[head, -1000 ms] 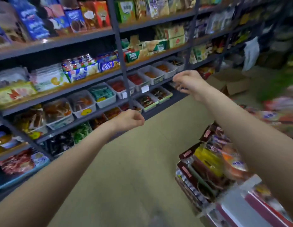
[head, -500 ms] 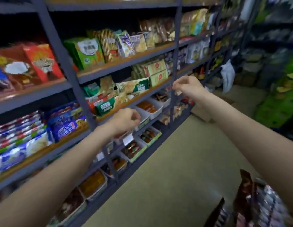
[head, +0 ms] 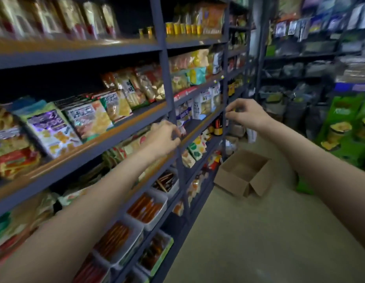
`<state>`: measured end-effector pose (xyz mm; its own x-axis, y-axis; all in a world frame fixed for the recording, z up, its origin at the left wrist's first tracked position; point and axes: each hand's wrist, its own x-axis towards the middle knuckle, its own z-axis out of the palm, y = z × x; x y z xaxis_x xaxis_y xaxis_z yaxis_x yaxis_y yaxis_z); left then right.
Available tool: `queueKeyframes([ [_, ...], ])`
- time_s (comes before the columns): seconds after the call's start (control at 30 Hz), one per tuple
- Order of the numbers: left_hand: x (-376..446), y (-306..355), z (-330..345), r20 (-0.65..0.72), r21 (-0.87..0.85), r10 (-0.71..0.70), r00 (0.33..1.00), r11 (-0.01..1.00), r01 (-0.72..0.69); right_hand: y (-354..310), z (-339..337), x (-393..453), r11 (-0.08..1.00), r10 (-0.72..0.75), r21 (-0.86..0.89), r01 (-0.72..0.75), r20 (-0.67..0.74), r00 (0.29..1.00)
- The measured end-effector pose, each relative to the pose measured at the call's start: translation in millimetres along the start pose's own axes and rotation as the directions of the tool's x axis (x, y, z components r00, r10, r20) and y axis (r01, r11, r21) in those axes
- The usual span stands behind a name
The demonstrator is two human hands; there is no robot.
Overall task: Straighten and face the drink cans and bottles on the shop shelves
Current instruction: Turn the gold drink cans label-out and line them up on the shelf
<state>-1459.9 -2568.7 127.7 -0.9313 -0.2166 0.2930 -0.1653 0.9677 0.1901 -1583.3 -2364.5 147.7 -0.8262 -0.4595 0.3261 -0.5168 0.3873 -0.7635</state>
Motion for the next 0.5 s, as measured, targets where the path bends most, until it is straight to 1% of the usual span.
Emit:
queueKeyframes([
  [0.07, 61.3, -0.5, -3.8, -0.116, 0.176, 0.0, 0.993, 0.984, 0.02, 8.0, -15.0, 66.6, 0.999, -0.035, -0.019, 0.034, -0.006, 0.999],
  [0.1, 89.8, -0.5, -6.6, -0.172, 0.226, 0.024, 0.985, 0.974, 0.016, 11.0, -20.9, 99.1, 0.999, -0.052, -0.017, 0.052, -0.015, 0.999],
  [0.13, 116.8, 0.0, -9.7, -0.212, 0.242, 0.043, 0.976, 0.97, 0.01, 13.4, -25.8, 129.2, 0.998, -0.069, -0.01, 0.069, -0.023, 0.997],
  [0.27, 232.5, -0.9, -12.1, -0.286, 0.188, 0.024, 0.958, 0.982, 0.031, 30.0, -31.6, 244.7, 0.99, -0.14, 0.023, 0.141, -0.04, 0.989],
  [0.33, 292.4, -1.3, -2.8, -0.286, 0.108, -0.02, 0.958, 0.993, 0.053, 42.2, -28.6, 301.0, 0.994, -0.106, 0.032, 0.108, -0.045, 0.993],
  [0.4, 352.1, -2.4, 10.6, -0.302, 0.063, -0.04, 0.953, 0.996, 0.062, 59.9, -28.0, 360.6, 0.992, -0.12, 0.021, 0.121, -0.039, 0.992],
  [0.43, 379.0, -3.4, 17.8, -0.314, 0.053, -0.047, 0.948, 0.996, 0.067, 70.6, -29.4, 388.9, 0.989, -0.149, -0.004, 0.149, -0.029, 0.988],
  [0.5, 428.0, -5.8, 31.0, -0.346, 0.056, -0.044, 0.937, 0.996, 0.068, 95.5, -38.5, 443.7, 0.976, -0.187, -0.116, 0.184, -0.021, 0.982],
])
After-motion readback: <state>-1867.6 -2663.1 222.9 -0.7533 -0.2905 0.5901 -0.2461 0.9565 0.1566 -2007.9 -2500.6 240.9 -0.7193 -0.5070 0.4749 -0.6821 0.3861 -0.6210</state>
